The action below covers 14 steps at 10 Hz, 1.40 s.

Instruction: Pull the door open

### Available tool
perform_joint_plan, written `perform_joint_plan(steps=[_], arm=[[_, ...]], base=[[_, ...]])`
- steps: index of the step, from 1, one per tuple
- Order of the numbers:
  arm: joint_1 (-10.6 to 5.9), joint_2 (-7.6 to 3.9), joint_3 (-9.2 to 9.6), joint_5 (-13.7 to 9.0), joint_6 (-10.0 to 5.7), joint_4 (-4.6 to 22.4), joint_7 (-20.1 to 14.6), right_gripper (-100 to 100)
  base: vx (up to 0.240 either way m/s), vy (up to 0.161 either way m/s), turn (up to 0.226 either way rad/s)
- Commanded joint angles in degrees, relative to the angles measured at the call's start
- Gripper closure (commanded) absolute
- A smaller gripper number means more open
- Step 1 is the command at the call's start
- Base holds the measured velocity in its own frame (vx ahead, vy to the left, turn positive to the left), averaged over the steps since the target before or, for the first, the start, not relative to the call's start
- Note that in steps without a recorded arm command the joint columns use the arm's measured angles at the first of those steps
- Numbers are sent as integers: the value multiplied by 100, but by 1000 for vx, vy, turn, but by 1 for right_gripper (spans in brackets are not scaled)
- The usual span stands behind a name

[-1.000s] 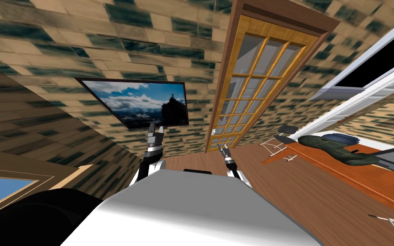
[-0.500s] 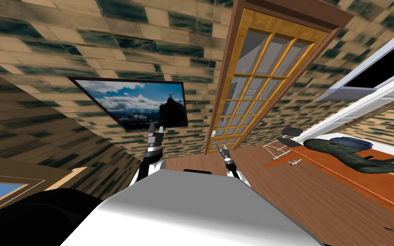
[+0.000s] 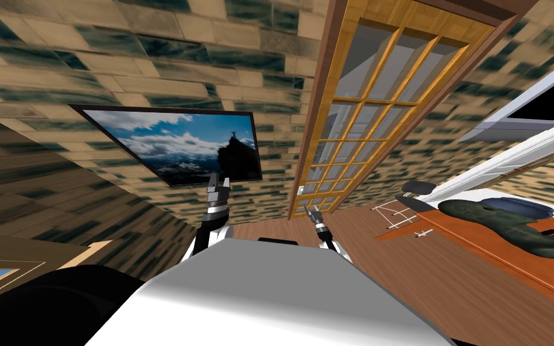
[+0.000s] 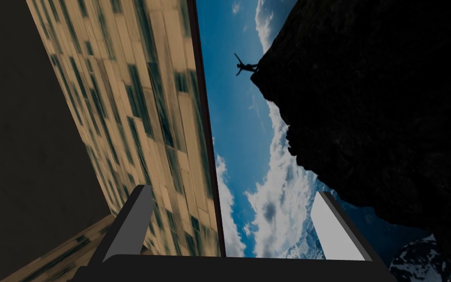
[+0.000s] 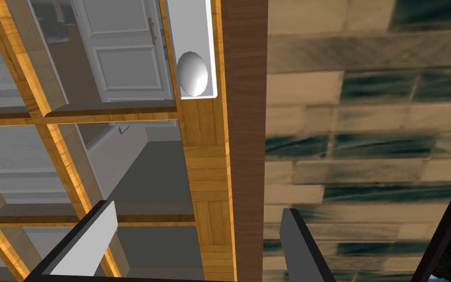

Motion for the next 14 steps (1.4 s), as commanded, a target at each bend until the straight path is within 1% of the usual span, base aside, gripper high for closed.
perform_joint_plan(steps=[1,4,5,7,9,10,11,12,13,14], arm=[[-84,-14,-24,64,-77,242,172,-100],[-182,-33,-52,127,-164,515,344,-100],[-234,-42,-67,161,-210,662,437,-100],[-280,-51,-80,190,-250,789,516,-100],[-359,-65,-103,241,-321,1011,656,-100],[-355,-70,-98,224,-300,968,605,-100],[-312,-143,-186,169,-395,1056,607,-100],[-296,-165,-213,151,-421,1079,603,-100],[-296,-165,-213,151,-421,1079,603,-100],[-242,-243,-306,88,-514,1158,588,-100]], base=[[97,-40,33],[90,-46,20],[101,-33,28],[68,-23,14],[61,-36,21],[27,-18,8],[110,49,152],[152,71,146],[105,39,14],[145,50,157]])
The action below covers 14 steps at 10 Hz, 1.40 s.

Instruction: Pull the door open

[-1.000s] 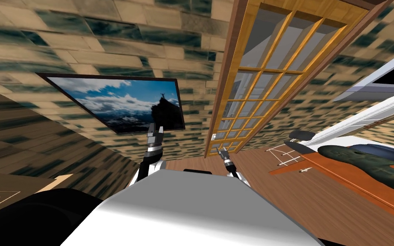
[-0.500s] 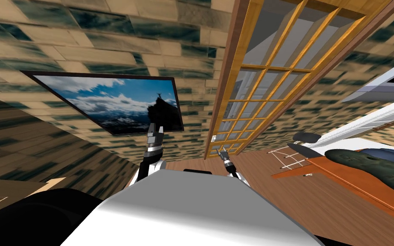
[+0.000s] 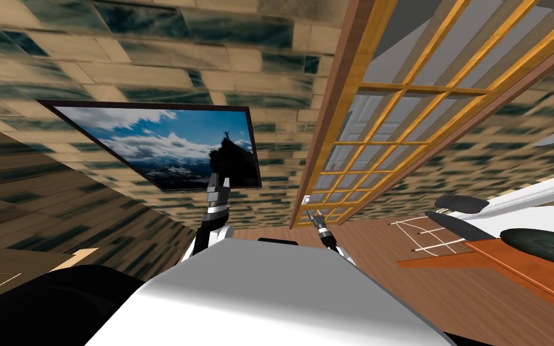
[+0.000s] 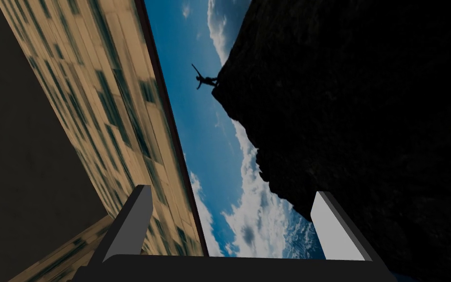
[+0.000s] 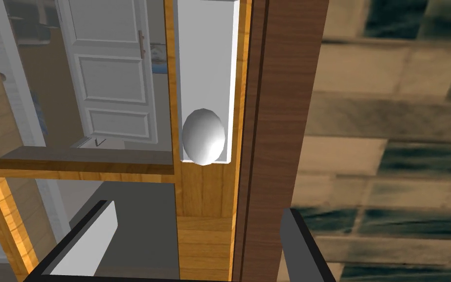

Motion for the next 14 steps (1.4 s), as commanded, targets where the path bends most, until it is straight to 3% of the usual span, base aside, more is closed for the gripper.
perform_joint_plan(steps=[1,7,8,9,10,14], arm=[[91,-85,-104,-69,-76,14,-37,-100],[259,-329,-396,-266,-365,262,-83,-100],[259,-329,-396,-266,-365,262,-83,-100],[403,-263,-335,-218,-284,155,-105,-100],[403,-263,-335,-218,-284,155,-105,100],[403,-263,-335,-218,-284,155,-105,100]], base=[[180,83,226],[159,43,109],[89,10,40],[6,8,-17],[-22,6,2],[-2,-9,-5]])
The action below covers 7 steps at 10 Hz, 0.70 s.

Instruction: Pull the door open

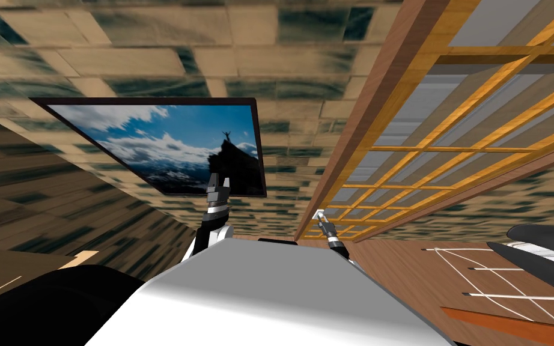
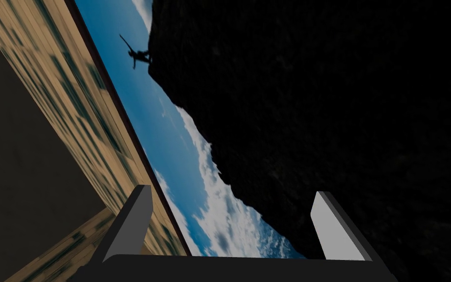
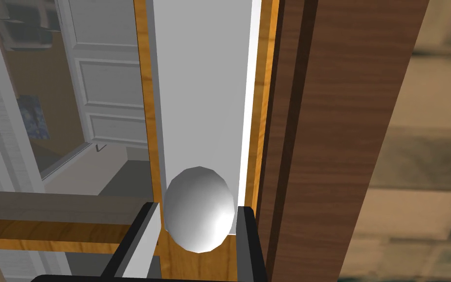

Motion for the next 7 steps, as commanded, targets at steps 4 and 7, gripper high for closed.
perform_joint_plan(steps=[4,7], arm=[[-4,0,33,-118,23,-11,-367,100],[-8,0,69,-243,46,-23,-749,100]], base=[[-24,-12,37],[-28,-19,53]])
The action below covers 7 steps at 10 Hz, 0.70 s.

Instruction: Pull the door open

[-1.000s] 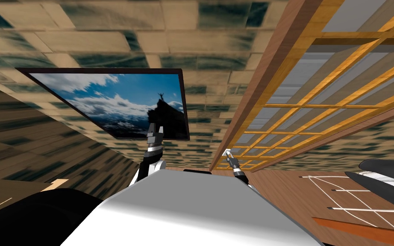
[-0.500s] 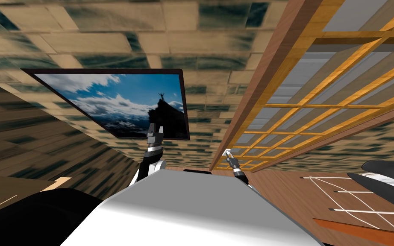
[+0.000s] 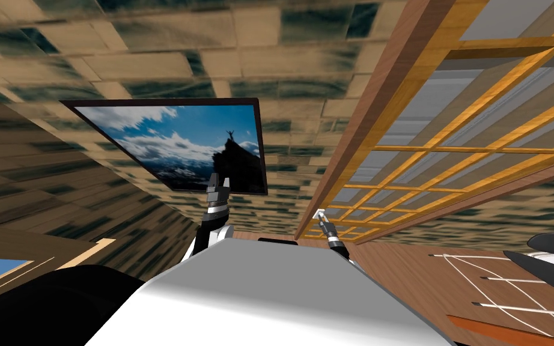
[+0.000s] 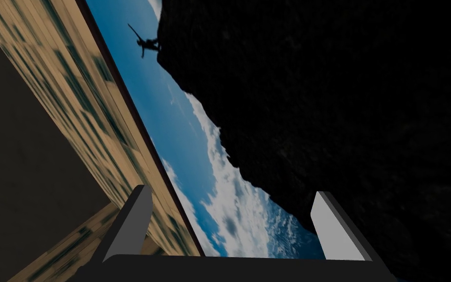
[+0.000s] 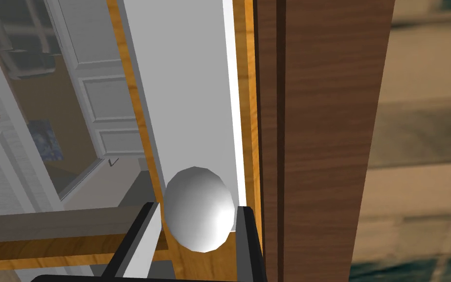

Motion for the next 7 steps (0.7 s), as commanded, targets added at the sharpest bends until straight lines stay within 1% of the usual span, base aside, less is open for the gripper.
perform_joint_plan(steps=[1,3,4,5,7], arm=[[-23,1,20,-71,9,12,-225,100],[-27,1,53,-185,30,1,-549,100],[-29,1,70,-245,41,-5,-697,100],[-29,1,70,-245,41,-5,-733,100],[-33,2,105,-366,64,-17,-1079,100]], base=[[-35,-16,54],[-37,-28,96],[-44,-27,59],[-30,-15,30],[-34,-15,62]])
